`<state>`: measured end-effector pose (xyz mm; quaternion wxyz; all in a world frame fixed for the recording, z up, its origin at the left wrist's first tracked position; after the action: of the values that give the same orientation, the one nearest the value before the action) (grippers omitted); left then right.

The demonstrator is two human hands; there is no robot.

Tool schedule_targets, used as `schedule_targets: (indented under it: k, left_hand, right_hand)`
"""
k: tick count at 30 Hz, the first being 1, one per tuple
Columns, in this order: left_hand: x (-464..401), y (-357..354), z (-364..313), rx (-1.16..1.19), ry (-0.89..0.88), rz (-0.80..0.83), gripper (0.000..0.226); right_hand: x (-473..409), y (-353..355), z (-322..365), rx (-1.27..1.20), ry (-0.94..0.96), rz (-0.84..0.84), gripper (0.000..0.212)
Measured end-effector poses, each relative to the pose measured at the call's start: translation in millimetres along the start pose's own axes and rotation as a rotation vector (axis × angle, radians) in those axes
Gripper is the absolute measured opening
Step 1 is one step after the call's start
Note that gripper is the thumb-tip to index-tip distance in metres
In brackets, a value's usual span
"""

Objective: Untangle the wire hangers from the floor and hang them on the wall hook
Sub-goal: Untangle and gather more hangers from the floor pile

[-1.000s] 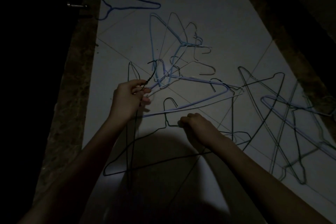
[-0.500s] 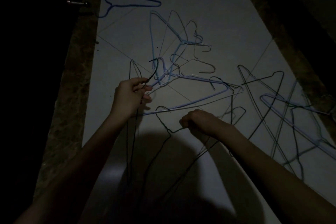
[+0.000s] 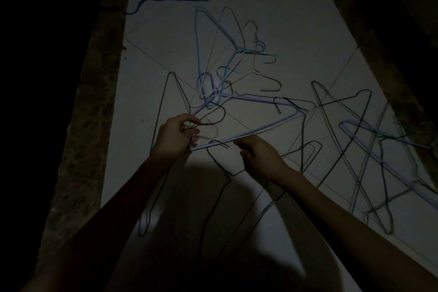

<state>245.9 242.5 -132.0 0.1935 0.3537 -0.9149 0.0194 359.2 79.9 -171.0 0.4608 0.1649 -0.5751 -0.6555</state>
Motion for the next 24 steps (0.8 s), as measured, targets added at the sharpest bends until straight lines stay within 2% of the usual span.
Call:
schedule_targets:
  k: [4,9,15,19,24]
  left_hand:
    - [-2,-4,11,-0.196,-0.067,0.024,0.017]
    - [-6,-12,29,-0.405,-0.130,0.136,0.021]
    - [-9,-17,29,-0.262,-0.123,0.098,0.008]
    - [-7,-14,26,-0.154,-0.064,0.067,0.009]
    - [-10,-7,17,-0.075,-0.042,-0.005,0.019]
  right_hand:
    - [-3,0,-3,-0.087,-0.025,-0.006,0.036]
    - [-1,-6,0,-0.108,-0.026,0.023,0.036]
    - [3,-13,5,-0.045,0.004,0.062,0.032]
    - [6,-15,9,0.036,0.046,0.097,0.032]
    - [10,-18,18,0.103,0.124,0.089,0.019]
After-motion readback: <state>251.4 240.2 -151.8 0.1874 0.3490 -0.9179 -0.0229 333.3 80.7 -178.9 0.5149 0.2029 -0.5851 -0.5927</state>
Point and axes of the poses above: each hand's wrist, its own x-axis away from the middle knuckle, its own y-axis out of the back of the hand, z = x × y, the point moved 7 cm from there along -x, towards the middle knuckle, and after that the axes turned 15 degrees about x, right-handed, at the moved point
